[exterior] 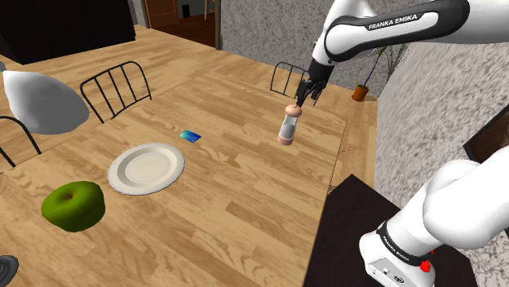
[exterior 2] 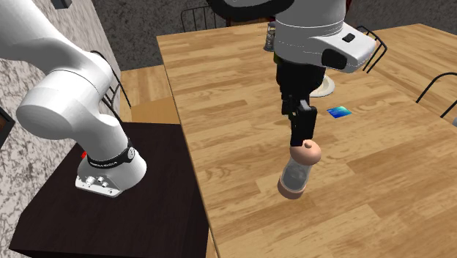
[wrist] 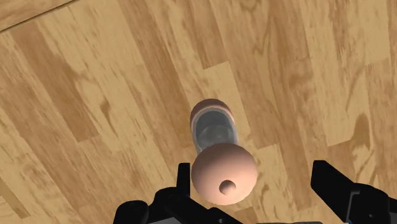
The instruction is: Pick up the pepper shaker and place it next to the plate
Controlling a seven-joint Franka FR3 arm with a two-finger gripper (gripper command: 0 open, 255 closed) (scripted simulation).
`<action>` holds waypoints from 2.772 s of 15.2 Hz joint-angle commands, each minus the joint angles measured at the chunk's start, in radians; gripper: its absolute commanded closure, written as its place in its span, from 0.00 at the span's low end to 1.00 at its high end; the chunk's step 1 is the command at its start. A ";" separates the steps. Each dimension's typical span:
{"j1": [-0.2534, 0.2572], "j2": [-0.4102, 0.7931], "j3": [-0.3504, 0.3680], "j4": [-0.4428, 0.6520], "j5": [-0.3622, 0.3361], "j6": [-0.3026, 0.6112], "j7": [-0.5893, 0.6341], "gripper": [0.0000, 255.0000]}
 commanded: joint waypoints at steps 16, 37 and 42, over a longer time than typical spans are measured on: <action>0.009 0.184 -0.026 0.015 0.051 0.154 -0.097 0.00; 0.009 0.131 -0.022 0.084 0.036 0.032 -0.085 1.00; 0.009 0.109 -0.019 0.130 0.031 -0.035 -0.080 1.00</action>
